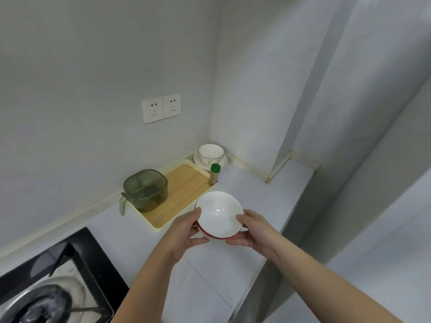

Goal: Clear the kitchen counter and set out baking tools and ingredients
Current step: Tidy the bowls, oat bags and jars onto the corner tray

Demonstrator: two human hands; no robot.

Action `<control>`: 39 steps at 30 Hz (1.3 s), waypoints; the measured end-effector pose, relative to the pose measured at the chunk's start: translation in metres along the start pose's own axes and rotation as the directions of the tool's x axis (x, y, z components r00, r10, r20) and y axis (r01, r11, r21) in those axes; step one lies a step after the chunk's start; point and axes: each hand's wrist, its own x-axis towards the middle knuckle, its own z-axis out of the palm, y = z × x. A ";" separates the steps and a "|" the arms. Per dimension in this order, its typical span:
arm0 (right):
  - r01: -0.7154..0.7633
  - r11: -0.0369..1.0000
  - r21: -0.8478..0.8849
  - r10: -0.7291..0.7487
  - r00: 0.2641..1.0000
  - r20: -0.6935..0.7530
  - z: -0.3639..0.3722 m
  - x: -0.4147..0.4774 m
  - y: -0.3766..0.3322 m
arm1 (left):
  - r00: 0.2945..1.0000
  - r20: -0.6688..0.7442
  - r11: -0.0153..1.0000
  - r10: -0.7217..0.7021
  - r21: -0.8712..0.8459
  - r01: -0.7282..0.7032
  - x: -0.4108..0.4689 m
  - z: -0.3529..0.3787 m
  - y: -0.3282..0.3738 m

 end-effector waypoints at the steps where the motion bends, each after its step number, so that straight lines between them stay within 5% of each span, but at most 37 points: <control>1: 0.013 1.000 0.006 -0.013 1.000 0.002 -0.003 0.011 -0.007 | 1.000 -0.018 1.000 0.007 0.001 -0.007 0.013 0.002 0.006; 15: 0.108 0.994 -0.030 -0.108 0.994 -0.003 -0.022 0.220 -0.143 | 0.929 -0.348 0.992 0.128 0.051 -0.118 0.205 0.026 0.120; 29: -0.084 0.981 -0.175 0.066 0.992 -0.106 -0.053 0.459 -0.186 | 0.872 -0.486 0.994 -0.054 0.059 0.094 0.435 0.016 0.137; 39: -0.056 0.833 -0.551 -0.022 0.991 -0.134 -0.052 0.523 -0.175 | 0.777 -0.628 0.857 0.052 0.428 0.288 0.491 -0.002 0.124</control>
